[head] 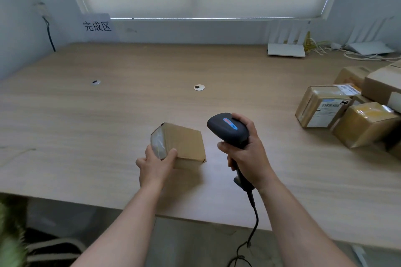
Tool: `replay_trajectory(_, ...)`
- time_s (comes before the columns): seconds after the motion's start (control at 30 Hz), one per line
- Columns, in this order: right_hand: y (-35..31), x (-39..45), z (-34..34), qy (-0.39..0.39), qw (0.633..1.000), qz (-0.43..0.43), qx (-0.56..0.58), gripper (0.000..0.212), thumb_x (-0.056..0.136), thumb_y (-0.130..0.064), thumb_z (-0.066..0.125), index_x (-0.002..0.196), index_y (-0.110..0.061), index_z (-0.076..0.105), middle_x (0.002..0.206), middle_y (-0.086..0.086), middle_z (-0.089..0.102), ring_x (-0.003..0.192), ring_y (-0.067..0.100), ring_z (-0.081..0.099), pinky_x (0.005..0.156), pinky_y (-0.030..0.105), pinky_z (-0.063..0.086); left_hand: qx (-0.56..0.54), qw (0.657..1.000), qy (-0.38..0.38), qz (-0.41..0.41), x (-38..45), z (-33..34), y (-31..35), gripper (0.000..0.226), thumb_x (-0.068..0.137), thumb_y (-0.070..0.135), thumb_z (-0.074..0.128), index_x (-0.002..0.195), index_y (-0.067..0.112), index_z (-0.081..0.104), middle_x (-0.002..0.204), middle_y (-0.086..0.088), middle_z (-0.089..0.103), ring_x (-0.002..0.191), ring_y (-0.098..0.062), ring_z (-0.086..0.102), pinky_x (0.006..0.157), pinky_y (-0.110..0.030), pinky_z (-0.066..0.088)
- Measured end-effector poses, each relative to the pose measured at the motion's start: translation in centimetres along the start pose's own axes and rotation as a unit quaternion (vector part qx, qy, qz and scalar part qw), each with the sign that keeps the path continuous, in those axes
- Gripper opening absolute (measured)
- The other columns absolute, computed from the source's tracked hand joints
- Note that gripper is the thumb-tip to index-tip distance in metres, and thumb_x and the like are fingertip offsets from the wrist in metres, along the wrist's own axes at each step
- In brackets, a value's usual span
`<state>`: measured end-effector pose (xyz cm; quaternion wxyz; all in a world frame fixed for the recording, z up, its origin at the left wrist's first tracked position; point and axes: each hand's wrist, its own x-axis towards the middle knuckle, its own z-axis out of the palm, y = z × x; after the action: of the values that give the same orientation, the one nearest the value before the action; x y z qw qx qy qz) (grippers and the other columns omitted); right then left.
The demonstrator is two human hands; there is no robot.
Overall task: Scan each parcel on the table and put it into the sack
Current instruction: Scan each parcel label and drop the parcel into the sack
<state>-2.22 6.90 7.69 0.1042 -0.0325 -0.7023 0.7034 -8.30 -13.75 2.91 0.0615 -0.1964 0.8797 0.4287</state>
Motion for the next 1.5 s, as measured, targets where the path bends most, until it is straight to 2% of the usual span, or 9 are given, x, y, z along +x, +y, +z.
replay_trajectory(0.2,-0.1,0.7,2.4,-0.012,1.000,0.000,-0.007,0.067,0.083,0.003,0.070,0.119,-0.049,0.049,0.111,0.000,0.061,0.048,0.024,0.049,0.047,0.030,0.044,0.055,0.995,-0.068,-0.037,1.1,-1.1,-3.1,0.101,0.079,0.071,0.052,0.153,0.022,0.003,0.152,-0.018,0.029,0.137,-0.036,0.033,0.107,-0.043,0.032)
replay_trajectory(0.33,0.0,0.9,3.2,-0.015,1.000,0.005,-0.006,0.068,0.083,0.004,0.070,0.120,-0.048,0.049,0.109,0.000,0.061,0.049,0.025,0.048,0.047,0.031,0.044,0.169,0.985,-0.016,0.034,1.1,-1.6,-3.8,0.109,0.071,0.076,0.057,0.151,0.025,0.003,0.152,-0.019,0.014,0.141,-0.035,0.017,0.112,-0.048,0.026)
replay_trajectory(0.47,0.1,1.1,3.6,-0.016,1.000,0.005,-0.008,0.068,0.083,0.004,0.070,0.121,-0.048,0.049,0.109,-0.002,0.060,0.048,0.025,0.048,0.046,0.030,0.044,0.316,0.929,-0.052,0.184,2.5,-1.6,-2.9,0.110,0.073,0.071,0.060,0.152,0.028,-0.004,0.159,-0.009,-0.015,0.146,-0.029,-0.012,0.119,-0.042,0.003)
replay_trajectory(0.6,0.3,1.2,3.5,-0.014,1.000,0.006,-0.014,0.068,0.083,0.003,0.071,0.124,-0.046,0.049,0.110,-0.003,0.060,0.048,0.024,0.048,0.047,0.029,0.043,0.403,0.881,-0.127,0.213,4.1,-1.0,-2.1,0.112,0.074,0.069,0.059,0.152,0.027,-0.009,0.157,-0.010,-0.023,0.144,-0.031,-0.022,0.118,-0.048,-0.001)
replay_trajectory(0.83,0.2,1.5,2.9,0.009,1.000,0.008,-0.015,0.067,0.083,0.004,0.070,0.122,-0.046,0.049,0.108,-0.003,0.061,0.048,0.024,0.049,0.047,0.030,0.043,0.420,0.864,-0.115,0.254,3.7,-0.5,-0.9,0.096,0.072,0.067,0.060,0.150,0.034,0.013,0.150,-0.007,0.020,0.133,-0.030,0.022,0.109,-0.039,0.027)
replay_trajectory(1.07,0.1,1.8,2.8,0.019,1.000,0.002,-0.015,0.068,0.083,0.005,0.069,0.120,-0.048,0.049,0.109,-0.002,0.060,0.049,0.025,0.049,0.046,0.030,0.044,0.268,0.929,-0.179,0.179,5.7,-0.6,1.9,0.065,0.087,0.061,0.050,0.145,0.037,0.033,0.140,-0.001,0.051,0.125,-0.026,0.049,0.100,-0.036,0.041)
replay_trajectory(1.2,0.3,1.9,2.6,0.024,1.000,0.005,-0.012,0.068,0.082,0.002,0.071,0.121,-0.049,0.050,0.110,-0.002,0.061,0.048,0.025,0.049,0.047,0.030,0.044,0.283,0.930,-0.108,0.210,6.9,-1.5,2.4,0.050,0.099,0.037,0.033,0.148,0.042,0.021,0.138,-0.008,0.050,0.125,-0.028,0.047,0.099,-0.036,0.040)
replay_trajectory(1.37,0.5,1.7,2.4,0.024,1.000,0.009,-0.010,0.067,0.078,-0.004,0.072,0.125,-0.046,0.049,0.111,-0.002,0.061,0.048,0.023,0.049,0.047,0.028,0.043,0.402,0.884,-0.104,0.212,6.6,-1.7,2.0,0.082,0.078,0.074,0.049,0.148,0.044,0.016,0.141,-0.007,0.035,0.131,-0.028,0.032,0.103,-0.039,0.033)
replay_trajectory(1.5,0.5,1.6,2.3,0.025,0.999,0.012,-0.019,0.068,0.082,0.002,0.071,0.124,-0.047,0.049,0.113,-0.001,0.060,0.048,0.024,0.050,0.047,0.030,0.044,0.369,0.908,-0.096,0.172,6.9,-1.7,2.4,0.084,0.078,0.058,0.062,0.148,0.042,0.018,0.135,-0.012,0.038,0.127,-0.030,0.034,0.100,-0.038,0.036)
